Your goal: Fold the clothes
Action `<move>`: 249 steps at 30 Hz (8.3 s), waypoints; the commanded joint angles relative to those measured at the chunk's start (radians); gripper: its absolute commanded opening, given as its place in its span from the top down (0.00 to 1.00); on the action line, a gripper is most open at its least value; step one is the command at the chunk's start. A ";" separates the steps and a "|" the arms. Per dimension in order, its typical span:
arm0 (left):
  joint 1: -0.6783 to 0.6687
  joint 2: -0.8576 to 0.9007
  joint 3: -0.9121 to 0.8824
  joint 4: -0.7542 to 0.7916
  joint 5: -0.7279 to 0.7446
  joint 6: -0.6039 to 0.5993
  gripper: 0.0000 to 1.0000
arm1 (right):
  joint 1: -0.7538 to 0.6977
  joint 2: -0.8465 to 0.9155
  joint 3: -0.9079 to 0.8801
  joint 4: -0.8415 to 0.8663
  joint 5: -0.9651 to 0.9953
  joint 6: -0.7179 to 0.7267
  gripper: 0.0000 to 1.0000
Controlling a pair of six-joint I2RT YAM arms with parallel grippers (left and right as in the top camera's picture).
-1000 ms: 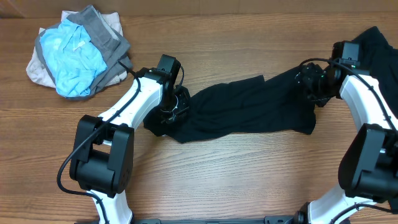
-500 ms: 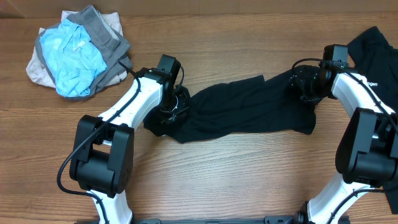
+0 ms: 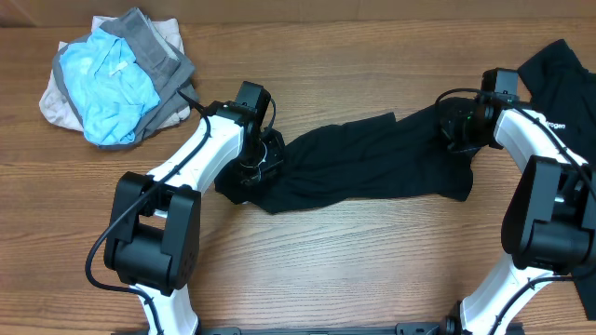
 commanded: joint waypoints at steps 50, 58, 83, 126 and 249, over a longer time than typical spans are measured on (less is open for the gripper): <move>0.004 -0.650 0.541 -0.702 -0.212 0.150 0.92 | -0.005 -0.816 0.439 -0.699 -0.045 -0.022 0.96; -0.011 -0.530 0.478 -0.766 0.067 0.267 0.07 | -0.005 -0.750 0.439 -0.715 -0.019 -0.031 0.96; -0.490 -0.133 -0.020 -0.161 0.190 0.245 0.07 | -0.005 -0.647 0.439 -0.689 -0.006 -0.035 0.96; -0.739 0.045 -0.020 -0.017 0.193 0.204 0.28 | -0.005 -0.647 0.439 -0.700 0.046 -0.058 0.96; 0.183 0.085 0.978 -0.815 -0.408 0.250 0.96 | -0.116 -0.217 0.647 -1.023 -0.145 -0.293 0.96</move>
